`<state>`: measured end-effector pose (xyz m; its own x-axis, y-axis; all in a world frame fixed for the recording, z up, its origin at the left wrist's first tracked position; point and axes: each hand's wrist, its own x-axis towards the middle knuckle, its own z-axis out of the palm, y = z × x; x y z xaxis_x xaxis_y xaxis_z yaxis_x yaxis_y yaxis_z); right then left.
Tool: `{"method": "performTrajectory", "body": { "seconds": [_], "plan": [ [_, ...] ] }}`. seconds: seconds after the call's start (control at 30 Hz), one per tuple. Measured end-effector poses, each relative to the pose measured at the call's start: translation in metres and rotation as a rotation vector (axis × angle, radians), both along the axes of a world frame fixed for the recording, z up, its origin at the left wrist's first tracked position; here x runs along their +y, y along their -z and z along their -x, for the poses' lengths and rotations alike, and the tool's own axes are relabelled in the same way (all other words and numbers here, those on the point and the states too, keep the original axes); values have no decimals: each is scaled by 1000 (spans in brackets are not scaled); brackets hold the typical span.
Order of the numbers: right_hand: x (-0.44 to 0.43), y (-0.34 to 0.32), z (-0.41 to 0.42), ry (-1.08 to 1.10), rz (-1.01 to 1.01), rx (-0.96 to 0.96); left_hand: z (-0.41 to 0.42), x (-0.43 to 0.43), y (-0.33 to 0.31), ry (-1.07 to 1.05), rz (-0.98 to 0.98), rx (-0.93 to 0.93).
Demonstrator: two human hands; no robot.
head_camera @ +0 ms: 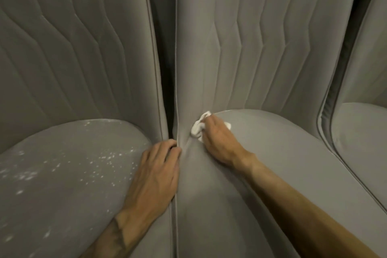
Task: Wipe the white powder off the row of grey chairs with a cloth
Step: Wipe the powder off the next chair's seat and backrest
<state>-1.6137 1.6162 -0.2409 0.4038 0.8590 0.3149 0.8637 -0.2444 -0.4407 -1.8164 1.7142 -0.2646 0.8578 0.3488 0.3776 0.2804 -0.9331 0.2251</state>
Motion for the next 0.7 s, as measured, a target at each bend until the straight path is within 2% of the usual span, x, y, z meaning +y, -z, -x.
{"method": "performTrajectory", "body": {
  "seconds": [0.13, 0.3, 0.43, 0.53, 0.6, 0.7],
  "plan": [
    [-14, 5, 2, -66, 78, -67, 0, -1, 7, -24, -36, -19],
    [13, 6, -36, 187, 110, -52, 0, -2, 6, -20, -83, 3],
    [2, 12, 6, -29, 70, -27, -1, -1, 8, -25, -92, 12],
    [-14, 5, -4, -111, 42, -47, 0, -1, 9, -11, -110, 16],
    [-11, 10, -39, 36, 30, -67, 0, -1, 8, -20, -105, 12],
    [2, 15, -69, 398, 65, -34, 0, -3, 6, -23, -111, 3]
  ]
}}
